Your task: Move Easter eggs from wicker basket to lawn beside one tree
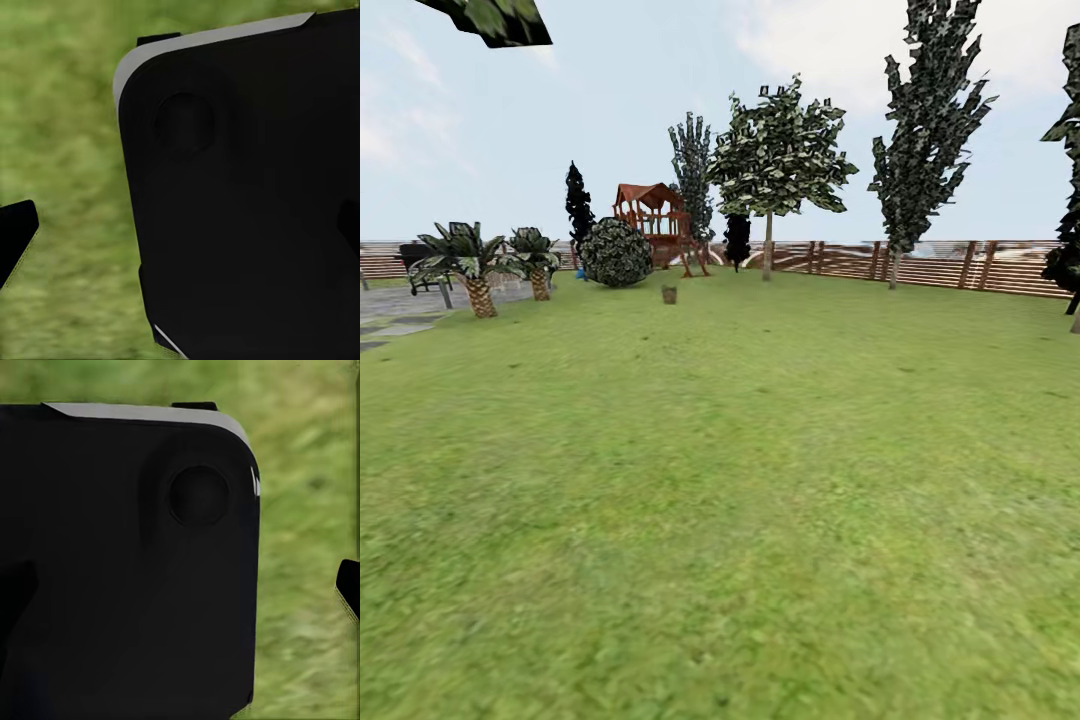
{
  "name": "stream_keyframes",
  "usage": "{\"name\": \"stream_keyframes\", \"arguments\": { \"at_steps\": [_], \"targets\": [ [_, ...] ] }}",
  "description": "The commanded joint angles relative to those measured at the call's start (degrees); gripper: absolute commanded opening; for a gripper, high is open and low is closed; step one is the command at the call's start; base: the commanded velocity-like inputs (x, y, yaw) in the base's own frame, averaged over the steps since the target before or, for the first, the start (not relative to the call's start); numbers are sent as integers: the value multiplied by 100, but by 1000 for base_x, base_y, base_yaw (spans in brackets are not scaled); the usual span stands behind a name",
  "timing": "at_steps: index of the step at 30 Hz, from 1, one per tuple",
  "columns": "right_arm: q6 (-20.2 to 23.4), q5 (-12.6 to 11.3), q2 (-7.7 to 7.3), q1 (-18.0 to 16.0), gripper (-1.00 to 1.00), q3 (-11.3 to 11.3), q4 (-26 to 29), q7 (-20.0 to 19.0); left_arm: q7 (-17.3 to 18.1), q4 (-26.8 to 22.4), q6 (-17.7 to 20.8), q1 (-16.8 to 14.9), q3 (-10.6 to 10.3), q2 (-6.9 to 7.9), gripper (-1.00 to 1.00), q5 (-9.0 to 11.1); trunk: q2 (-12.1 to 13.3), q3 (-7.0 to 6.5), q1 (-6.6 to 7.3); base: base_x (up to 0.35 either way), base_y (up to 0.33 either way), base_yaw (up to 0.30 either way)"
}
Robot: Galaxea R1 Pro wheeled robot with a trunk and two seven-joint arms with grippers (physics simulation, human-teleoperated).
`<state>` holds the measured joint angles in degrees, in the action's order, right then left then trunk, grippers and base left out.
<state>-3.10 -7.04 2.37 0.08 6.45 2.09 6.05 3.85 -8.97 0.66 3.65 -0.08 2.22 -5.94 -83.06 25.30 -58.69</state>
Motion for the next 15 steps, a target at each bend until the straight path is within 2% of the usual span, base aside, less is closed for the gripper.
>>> {"name": "stream_keyframes", "arguments": {
  "at_steps": [1, 5, 9, 15],
  "targets": [
    [-11, -60, 1, 1, 100, 49, 3, 19, 19, -11, 9, 4, 0, -5, 100, -62, -2, 4, -4, 328, 0, 0],
    [-7, -64, 4, 1, 100, 48, -1, 19, 32, -1, 9, 4, -10, -16, 100, -62, -2, 4, -4, 328, 0, 0],
    [-35, -62, 2, 1, 100, 46, -238, 19, 151, -47, 5, 4, 20, 39, 100, -18, -2, 4, -4, 328, 0, 0],
    [-272, -66, -27, 1, 100, 38, -478, 19, 293, -72, -2, 4, 25, 22, 100, -7, -2, 4, -4, 328, -21, 0]
  ]
}}
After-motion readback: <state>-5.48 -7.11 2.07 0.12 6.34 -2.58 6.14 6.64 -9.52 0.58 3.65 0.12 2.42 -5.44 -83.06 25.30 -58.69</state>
